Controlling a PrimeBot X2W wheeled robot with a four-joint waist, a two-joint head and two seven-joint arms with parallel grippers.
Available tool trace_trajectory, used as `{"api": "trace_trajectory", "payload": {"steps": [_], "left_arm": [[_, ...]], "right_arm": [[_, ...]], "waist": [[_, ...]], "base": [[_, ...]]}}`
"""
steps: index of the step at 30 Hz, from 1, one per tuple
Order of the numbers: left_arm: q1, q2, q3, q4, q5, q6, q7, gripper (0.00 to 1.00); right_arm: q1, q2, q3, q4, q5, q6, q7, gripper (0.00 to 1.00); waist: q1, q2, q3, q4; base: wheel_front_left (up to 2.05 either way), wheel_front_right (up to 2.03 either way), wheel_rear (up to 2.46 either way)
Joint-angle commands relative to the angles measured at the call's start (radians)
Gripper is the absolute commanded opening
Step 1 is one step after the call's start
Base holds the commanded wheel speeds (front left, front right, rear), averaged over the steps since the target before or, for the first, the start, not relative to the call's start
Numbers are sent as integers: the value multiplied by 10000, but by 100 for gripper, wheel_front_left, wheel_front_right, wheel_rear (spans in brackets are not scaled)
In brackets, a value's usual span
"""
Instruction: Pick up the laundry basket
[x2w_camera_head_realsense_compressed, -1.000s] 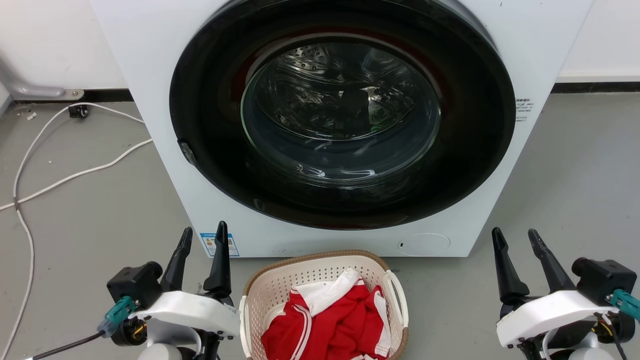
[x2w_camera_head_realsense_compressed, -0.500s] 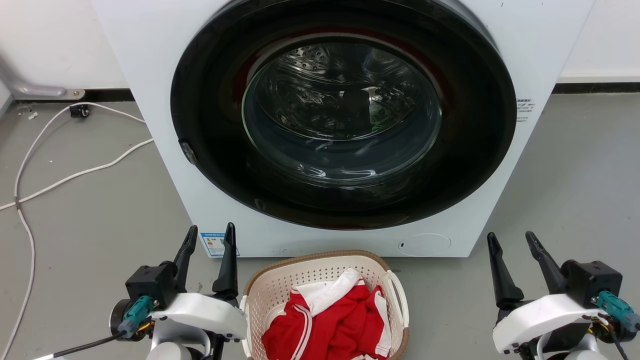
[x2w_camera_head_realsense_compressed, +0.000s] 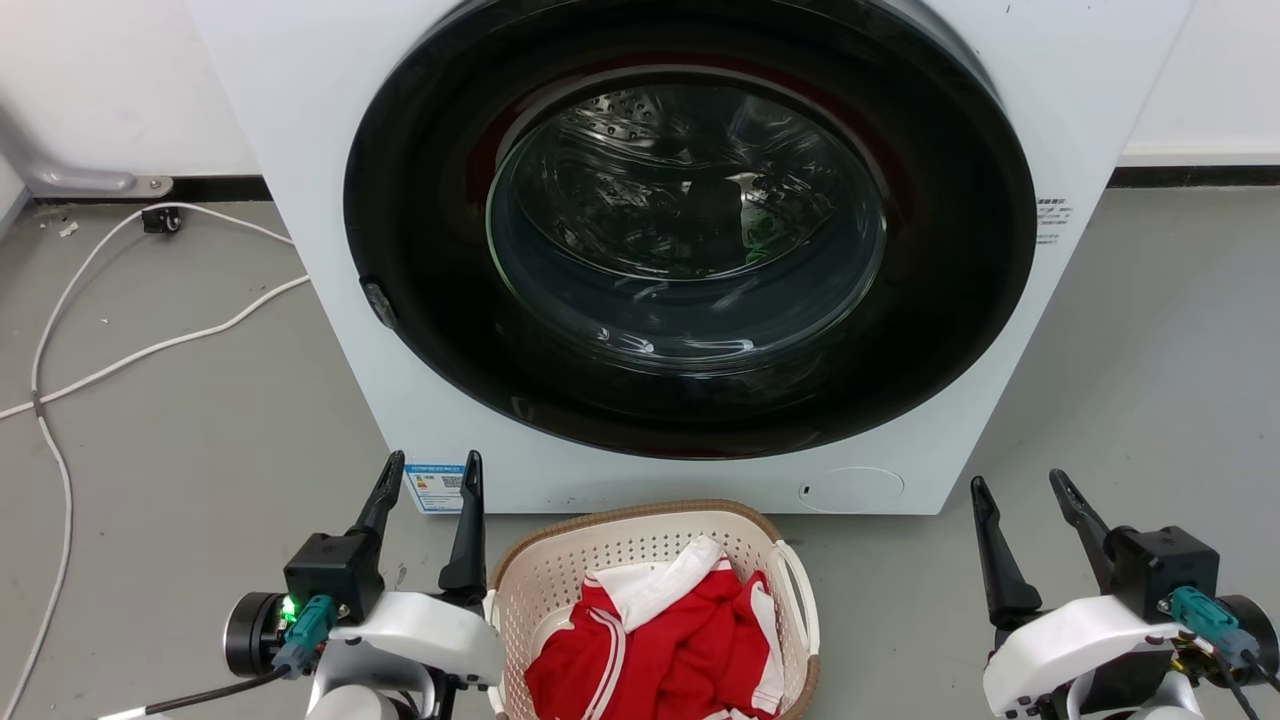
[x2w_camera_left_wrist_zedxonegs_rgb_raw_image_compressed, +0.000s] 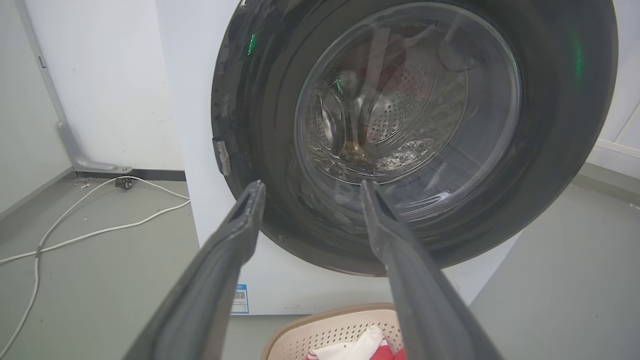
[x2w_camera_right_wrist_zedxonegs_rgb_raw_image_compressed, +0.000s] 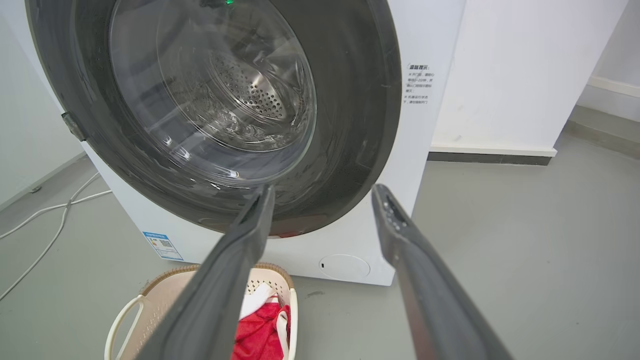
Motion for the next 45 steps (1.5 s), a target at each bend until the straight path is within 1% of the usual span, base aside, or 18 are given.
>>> {"api": "trace_trajectory", "payload": {"steps": [1,7,16,20,34,40,45], "left_arm": [[-121,-2,-19,-5,181,25,-82,100],[-62,-5,-94,66,413,75,-181,100],[81,-9,-259,86,701,286,-345,100],[125,-8,-264,85,522,327,-344,100],[105,-8,-283,130,562,440,-342,100],[-109,-8,-168,266,646,485,-342,100],[-418,20,-31,808,582,465,-321,100]], "right_arm": [[17,41,-4,-42,-179,-3,-22,100],[66,46,39,18,-462,-3,-81,100],[93,55,69,96,-603,-3,-218,100],[81,55,37,178,-275,-3,-282,100],[-2,54,-16,284,-284,-3,-330,100],[-232,54,-42,358,-348,-3,-232,100],[-586,52,87,749,-335,-3,-3,100]], "waist": [[1,0,1,3],[0,0,0,17],[0,0,-6,45],[0,0,-11,46],[0,0,44,101],[0,0,362,178],[0,0,954,191]], "base": [[0,0,0],[0,0,0],[0,0,0],[0,0,0],[0,0,0],[0,0,0],[0,0,0]]}}
